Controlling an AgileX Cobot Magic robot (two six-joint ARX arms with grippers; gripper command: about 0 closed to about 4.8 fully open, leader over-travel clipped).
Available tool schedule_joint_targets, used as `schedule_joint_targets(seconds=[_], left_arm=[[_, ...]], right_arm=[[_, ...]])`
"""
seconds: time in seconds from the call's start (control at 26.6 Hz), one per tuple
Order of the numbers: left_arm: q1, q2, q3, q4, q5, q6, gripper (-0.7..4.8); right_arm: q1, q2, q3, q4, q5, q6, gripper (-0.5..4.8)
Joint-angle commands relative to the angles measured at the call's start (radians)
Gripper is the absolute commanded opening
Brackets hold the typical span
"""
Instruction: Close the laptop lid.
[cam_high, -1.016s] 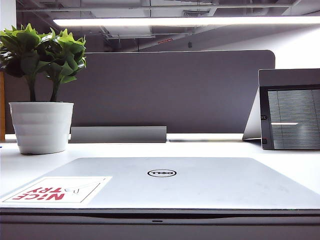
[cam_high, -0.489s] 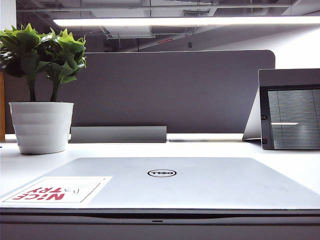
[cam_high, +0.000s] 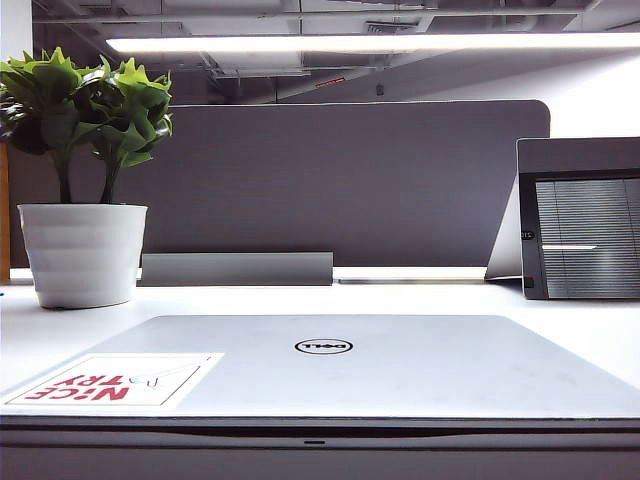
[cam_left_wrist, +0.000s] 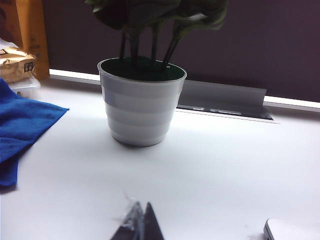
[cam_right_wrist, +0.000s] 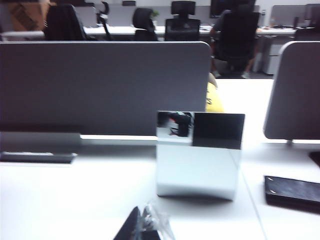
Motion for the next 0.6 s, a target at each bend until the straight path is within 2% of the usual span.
schedule_joint_targets(seconds=[0.04,0.19,0.3,0.6], left_arm=[[0.000,0.001,0.001,0.006,-0.002,-0.002,-0.05],[0.000,0.001,0.001,0.006,-0.003,-0.002,-0.05],[0.000,0.001,0.001,0.006,-0.002,-0.002,-0.05],[0.000,0.001,0.001,0.006,-0.002,-0.002,-0.05]], right_arm=[[-0.010,-0.034,-0.014,-0.091,0.057,-0.013,-0.05],[-0.065,-0.134,-0.097,-0.111,0.006,0.028,-0.05],[-0.126,-0.238,-0.221,-0.049,-0.059,0.057,-0.04],[-0.222,-0.426,-0.527,0.100,-0.111,0.068,-0.05]])
